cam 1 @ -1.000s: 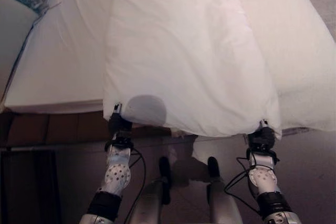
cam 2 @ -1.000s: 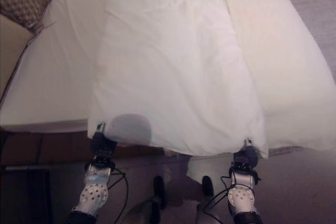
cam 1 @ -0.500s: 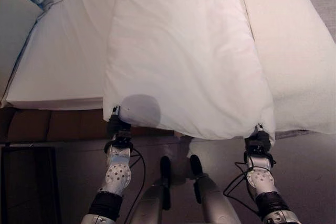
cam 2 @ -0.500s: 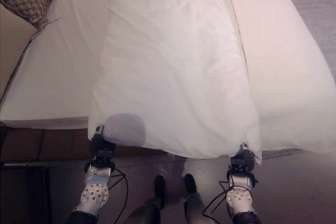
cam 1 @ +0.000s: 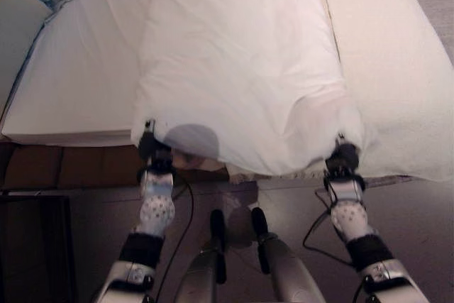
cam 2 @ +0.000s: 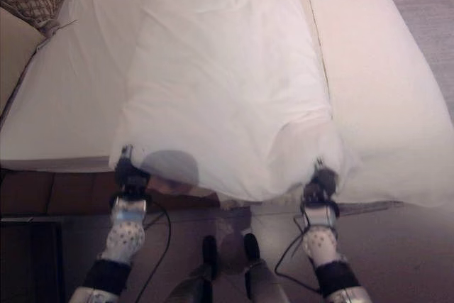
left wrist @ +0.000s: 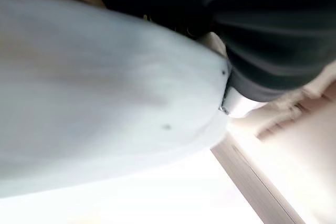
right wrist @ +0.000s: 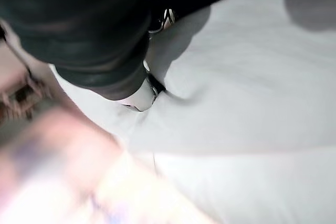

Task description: Make the bed

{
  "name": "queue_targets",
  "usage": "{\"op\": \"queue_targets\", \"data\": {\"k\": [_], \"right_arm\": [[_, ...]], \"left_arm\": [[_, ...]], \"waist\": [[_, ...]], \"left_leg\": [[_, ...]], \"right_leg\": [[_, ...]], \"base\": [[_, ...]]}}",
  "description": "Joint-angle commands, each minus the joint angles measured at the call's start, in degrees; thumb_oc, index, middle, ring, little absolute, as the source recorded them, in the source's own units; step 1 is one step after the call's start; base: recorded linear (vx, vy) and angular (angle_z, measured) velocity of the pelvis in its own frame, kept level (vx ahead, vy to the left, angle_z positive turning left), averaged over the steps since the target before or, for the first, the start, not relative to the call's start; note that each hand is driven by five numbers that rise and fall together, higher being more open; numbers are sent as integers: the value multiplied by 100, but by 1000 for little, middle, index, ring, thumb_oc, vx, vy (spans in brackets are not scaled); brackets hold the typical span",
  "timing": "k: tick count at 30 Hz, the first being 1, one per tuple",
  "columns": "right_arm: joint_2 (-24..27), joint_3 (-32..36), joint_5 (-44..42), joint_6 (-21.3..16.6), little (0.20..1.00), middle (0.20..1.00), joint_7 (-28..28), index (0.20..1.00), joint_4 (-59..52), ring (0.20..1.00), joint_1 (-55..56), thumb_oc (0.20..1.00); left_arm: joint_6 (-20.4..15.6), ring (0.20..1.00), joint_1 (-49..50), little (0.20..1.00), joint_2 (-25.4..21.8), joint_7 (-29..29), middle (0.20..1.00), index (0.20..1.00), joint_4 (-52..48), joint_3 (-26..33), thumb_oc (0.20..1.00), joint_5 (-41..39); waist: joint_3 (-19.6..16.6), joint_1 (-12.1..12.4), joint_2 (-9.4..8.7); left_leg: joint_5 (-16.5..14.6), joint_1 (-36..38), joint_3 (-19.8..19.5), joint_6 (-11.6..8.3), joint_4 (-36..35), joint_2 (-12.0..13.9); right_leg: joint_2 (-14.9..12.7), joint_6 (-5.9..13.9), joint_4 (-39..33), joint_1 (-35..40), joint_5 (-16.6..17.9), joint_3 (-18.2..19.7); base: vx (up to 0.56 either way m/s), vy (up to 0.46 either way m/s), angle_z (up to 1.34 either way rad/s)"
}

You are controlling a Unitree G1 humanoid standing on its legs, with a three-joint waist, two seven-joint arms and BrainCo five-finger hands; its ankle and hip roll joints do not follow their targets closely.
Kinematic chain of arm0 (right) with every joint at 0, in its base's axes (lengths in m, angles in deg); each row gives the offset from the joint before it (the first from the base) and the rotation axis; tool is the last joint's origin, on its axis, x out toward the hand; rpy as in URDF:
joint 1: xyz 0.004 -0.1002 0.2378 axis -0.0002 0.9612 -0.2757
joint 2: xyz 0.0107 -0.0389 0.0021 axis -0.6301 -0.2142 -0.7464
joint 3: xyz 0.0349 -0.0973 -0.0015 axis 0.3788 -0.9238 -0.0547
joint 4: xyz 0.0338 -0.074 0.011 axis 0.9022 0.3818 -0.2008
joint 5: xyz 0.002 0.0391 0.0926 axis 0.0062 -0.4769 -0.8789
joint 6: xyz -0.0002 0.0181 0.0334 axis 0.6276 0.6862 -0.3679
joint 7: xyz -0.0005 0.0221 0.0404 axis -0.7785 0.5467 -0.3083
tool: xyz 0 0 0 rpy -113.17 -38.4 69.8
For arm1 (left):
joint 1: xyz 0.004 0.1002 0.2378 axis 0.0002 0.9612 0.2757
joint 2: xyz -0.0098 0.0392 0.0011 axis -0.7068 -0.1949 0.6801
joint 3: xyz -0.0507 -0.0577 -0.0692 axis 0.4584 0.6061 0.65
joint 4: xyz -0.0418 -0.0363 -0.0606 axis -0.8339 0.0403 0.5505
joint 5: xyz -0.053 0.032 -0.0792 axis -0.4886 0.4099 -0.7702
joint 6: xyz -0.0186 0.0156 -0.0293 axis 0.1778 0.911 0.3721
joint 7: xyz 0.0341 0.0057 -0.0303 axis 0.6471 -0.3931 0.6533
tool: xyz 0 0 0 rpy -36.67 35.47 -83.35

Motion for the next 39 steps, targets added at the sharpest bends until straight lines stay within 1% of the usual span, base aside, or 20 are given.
{"op": "queue_targets", "data": {"k": [1,2,4,5,7,12,13,16,17,18,19,20,22,26,27,28,29,31,36,39], "right_arm": [[69,-43,357,-213,200,200,52,200,-609,200,-71,200],[158,-44,485,-240,200,200,57,200,-972,200,-95,200],[154,-47,498,-237,200,200,42,200,-989,200,-86,200],[217,10,658,-241,200,200,145,200,-1496,200,16,200],[254,39,735,-160,200,200,303,200,-1803,200,221,200],[325,166,870,108,200,200,786,200,-2254,200,1101,200],[355,291,878,318,200,200,1078,200,-2155,200,1566,200],[355,291,878,318,200,200,1079,200,-2156,200,1568,200],[247,270,833,453,200,200,1283,200,-1765,200,1942,200],[247,270,833,452,200,200,1284,200,-1765,200,1943,200],[163,200,1113,946,200,200,1755,200,-371,200,2392,200],[165,198,1109,943,200,200,1765,200,-359,200,2385,200],[12,207,1628,999,200,200,1858,200,1323,200,2369,200],[-108,148,2067,995,200,200,1817,200,2262,200,2244,200],[-109,148,2067,995,200,200,1818,200,2263,200,2242,200],[-153,-59,2617,1073,200,200,1800,200,2972,200,2141,200],[-177,-122,2779,1091,200,200,1812,200,3274,200,2082,200],[-215,-161,2828,1132,200,200,1872,200,3408,200,2070,200],[-325,-409,3627,1307,200,200,1836,200,4455,200,1815,200],[-369,-540,3981,1397,200,200,1850,200,4732,200,1779,200]], "left_arm": [[-518,200,-236,200,-557,-159,200,200,-468,382,200,394],[-596,200,-257,200,-671,-205,200,200,-643,506,200,368],[-595,200,-253,200,-672,-203,200,200,-646,507,200,370],[-678,200,-136,200,-758,-226,200,200,-909,704,200,425],[-717,200,58,200,-782,-257,200,200,-1053,895,200,466],[-901,200,692,200,-563,-93,200,200,-1202,1402,200,660],[-900,200,1078,200,-416,81,200,200,-1077,1665,200,901],[-899,200,1081,200,-414,83,200,200,-1080,1665,200,903],[-840,200,1371,200,-240,340,200,200,-800,1812,200,1147],[-840,200,1373,200,-239,342,200,200,-802,1812,200,1148],[-796,200,1866,200,161,824,200,200,-183,2037,200,1525],[-794,200,1868,200,164,832,200,200,-190,2039,200,1532],[-832,200,1835,200,457,1155,200,200,990,2237,200,1813],[-831,200,1602,200,540,1208,200,200,2016,2348,200,1749],[-831,200,1600,200,539,1207,200,200,2018,2348,200,1748],[-871,200,1379,200,553,1293,200,200,2909,2402,200,1702],[-859,200,1264,200,585,1269,200,200,3303,2516,200,1530],[-938,200,1205,200,596,1241,200,200,3501,2588,200,1366],[-800,200,980,200,568,1167,200,200,4602,2684,200,1213],[-751,200,959,200,553,1196,200,200,4855,2740,200,1213]], "waist": [[-400,80,-156],[-392,95,-170],[-392,90,-170],[-375,110,-191],[-377,127,-221],[-312,144,-246],[-275,148,-262],[-287,148,-261],[-241,161,-281],[-249,161,-281],[-114,185,-271],[-147,184,-272],[-39,177,-279],[-9,169,-291],[-13,169,-292],[-19,165,-307],[-27,166,-307],[-53,165,-314],[-117,164,-304],[-148,174,-309]], "left_leg": [[-232,-186,192,-142,304,-14],[-201,-178,188,-146,252,-22],[-196,-175,184,-146,247,-24],[-186,-190,200,-155,237,-28],[-187,-232,220,-152,262,-31],[-178,-244,233,-157,247,-51],[-172,-264,223,-142,238,-59],[-170,-275,224,-142,237,-59],[-155,-268,200,-91,195,-81],[-153,-276,202,-91,193,-81],[-148,-290,203,-51,176,-91],[-125,-329,207,-52,166,-93],[-181,-323,290,-72,237,-50],[-177,-325,358,-96,233,-19],[-174,-330,359,-96,231,-19],[-220,-273,396,-109,224,5],[-233,-259,407,-110,219,7],[-214,-271,421,-113,206,4],[-261,-245,441,-105,195,-9],[-288,-229,446,-102,200,-7]], "right_leg": [[-179,604,-805,140,527,184],[-193,616,-813,127,538,175],[-196,616,-815,129,538,171],[-221,618,-844,128,542,154],[-231,623,-848,107,555,147],[-238,634,-857,87,599,161],[-230,633,-882,72,622,181],[-230,633,-883,60,624,182],[-217,639,-909,62,662,226],[-217,640,-910,54,664,227],[-225,644,-938,42,683,236],[-226,645,-947,2,703,241],[-276,647,-966,42,668,176],[-309,663,-1028,63,696,142],[-309,663,-1029,58,698,143],[-348,680,-1082,126,688,128],[-360,684,-1099,144,688,135],[-367,687,-1114,123,709,146],[-412,701,-1181,172,715,166],[-431,705,-1198,191,712,175]], "base": [[-33,21,3],[-24,12,4],[-26,14,4],[-39,21,3],[-24,11,0],[-16,14,2],[0,0,0],[0,0,0],[0,0,0],[-30,55,-1],[-21,41,-5],[-16,67,-5],[12,46,-7],[16,25,-7],[56,34,2],[64,39,9],[56,37,10],[23,14,-2],[47,21,-9],[30,9,1]]}}
